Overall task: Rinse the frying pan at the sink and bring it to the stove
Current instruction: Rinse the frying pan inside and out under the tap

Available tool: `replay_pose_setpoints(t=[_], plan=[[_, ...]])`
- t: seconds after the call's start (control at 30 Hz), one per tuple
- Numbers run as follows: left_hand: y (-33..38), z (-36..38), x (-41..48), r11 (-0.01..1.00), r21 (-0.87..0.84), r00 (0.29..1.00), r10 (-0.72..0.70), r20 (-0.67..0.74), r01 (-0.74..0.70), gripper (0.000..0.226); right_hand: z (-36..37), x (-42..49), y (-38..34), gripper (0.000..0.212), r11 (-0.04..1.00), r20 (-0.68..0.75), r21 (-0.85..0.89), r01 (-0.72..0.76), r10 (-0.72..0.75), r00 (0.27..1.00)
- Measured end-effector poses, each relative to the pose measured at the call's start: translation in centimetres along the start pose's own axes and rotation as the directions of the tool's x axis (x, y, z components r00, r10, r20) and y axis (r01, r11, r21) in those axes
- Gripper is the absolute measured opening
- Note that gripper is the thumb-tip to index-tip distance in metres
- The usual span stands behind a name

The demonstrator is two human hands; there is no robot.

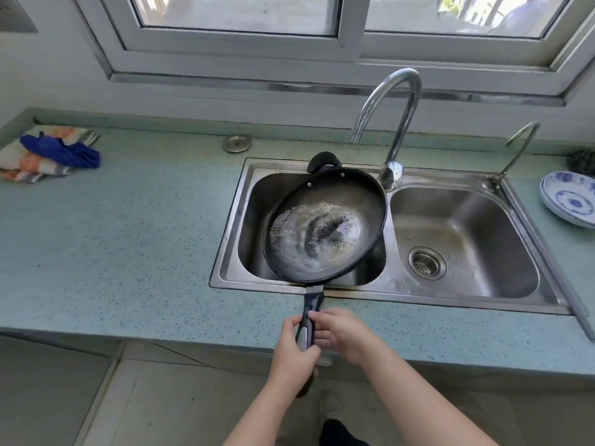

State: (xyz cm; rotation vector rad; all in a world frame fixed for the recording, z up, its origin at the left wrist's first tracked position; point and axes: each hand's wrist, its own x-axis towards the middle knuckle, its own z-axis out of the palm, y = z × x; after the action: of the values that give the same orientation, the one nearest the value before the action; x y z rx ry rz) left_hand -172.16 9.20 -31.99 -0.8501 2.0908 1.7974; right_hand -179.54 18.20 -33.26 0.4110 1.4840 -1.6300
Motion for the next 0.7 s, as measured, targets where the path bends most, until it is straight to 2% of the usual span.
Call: replay_pose_setpoints(t=[0.1,0.2,0.37,0.6,0.7], plan=[[-0.1,-1.1,0.2,0.994,-0.098,0.999,-0.038,0.027,0.04,0.047,0.4,0.1,0.1,0.014,0.992,0.079,0.128,-0.018,0.008,0.997],[-0.3,-1.7,0.5,0.988,-0.149,0.998,-0.04,0.041,0.046,0.048,0.8,0.0,0.0,0.016,0.978,0.145,0.208,-0.027,-0.004,0.989],[-0.3,-1.8,0.5,0.987,-0.151,0.997,-0.053,0.055,0.061,0.046,0.8,0.3,-0.3,0.013,0.973,0.157,0.221,-0.061,0.026,0.987],[-0.2,-1.3,0.1,0.992,0.019,0.991,-0.129,0.024,0.128,0.04,0.9,0.2,-0.3,0.012,0.981,0.125,0.188,-0.045,0.022,0.992],[0.4,-0.7,-0.2,0.972,0.194,0.991,-0.126,-0.046,0.133,0.031,1.4,0.0,-0.3,0.014,0.983,0.099,0.177,-0.038,0.021,0.995]])
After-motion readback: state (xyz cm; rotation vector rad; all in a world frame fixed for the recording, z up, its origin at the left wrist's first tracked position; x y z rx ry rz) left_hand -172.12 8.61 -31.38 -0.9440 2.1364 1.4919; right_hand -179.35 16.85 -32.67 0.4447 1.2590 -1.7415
